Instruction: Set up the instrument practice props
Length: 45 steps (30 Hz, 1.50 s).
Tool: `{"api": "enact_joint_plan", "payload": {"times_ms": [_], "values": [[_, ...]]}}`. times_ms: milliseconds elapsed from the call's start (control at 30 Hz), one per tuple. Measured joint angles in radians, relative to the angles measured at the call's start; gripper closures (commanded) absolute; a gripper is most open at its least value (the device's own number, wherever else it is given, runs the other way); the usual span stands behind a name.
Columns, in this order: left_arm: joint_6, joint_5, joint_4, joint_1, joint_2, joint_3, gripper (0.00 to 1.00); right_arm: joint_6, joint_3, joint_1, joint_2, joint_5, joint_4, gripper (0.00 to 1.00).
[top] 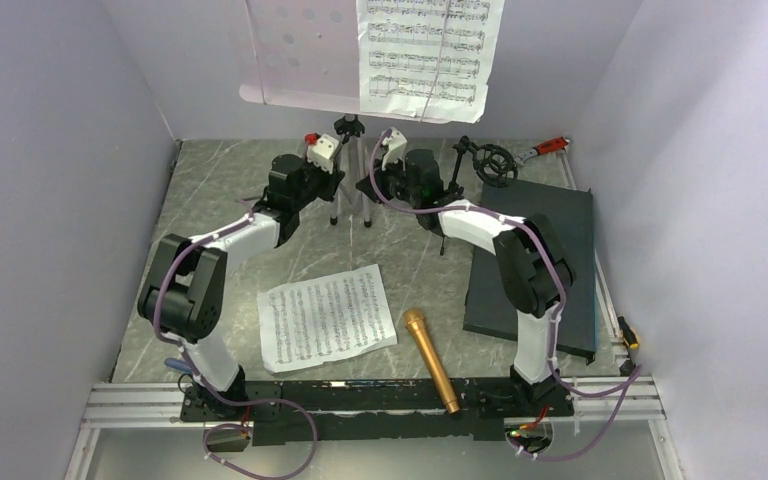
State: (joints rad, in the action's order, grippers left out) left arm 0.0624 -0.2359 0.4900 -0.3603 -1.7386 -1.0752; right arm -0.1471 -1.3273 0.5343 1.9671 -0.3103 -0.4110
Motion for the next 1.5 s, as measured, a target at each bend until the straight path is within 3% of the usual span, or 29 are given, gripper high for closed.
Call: {"api": "enact_joint_plan", "payload": {"times_ms": [1033,1500], "values": [[-0.057,0.315,-0.214,-0.118,0.374,0.291,0.97,0.043,0.181,0.033,-0.265,0.014,0.312,1.00],[-0.104,0.413,-0.271,-0.184,0.427,0.321,0.97,0.043,0.219,0.033,-0.316,0.050,0.372,1.00]]}}
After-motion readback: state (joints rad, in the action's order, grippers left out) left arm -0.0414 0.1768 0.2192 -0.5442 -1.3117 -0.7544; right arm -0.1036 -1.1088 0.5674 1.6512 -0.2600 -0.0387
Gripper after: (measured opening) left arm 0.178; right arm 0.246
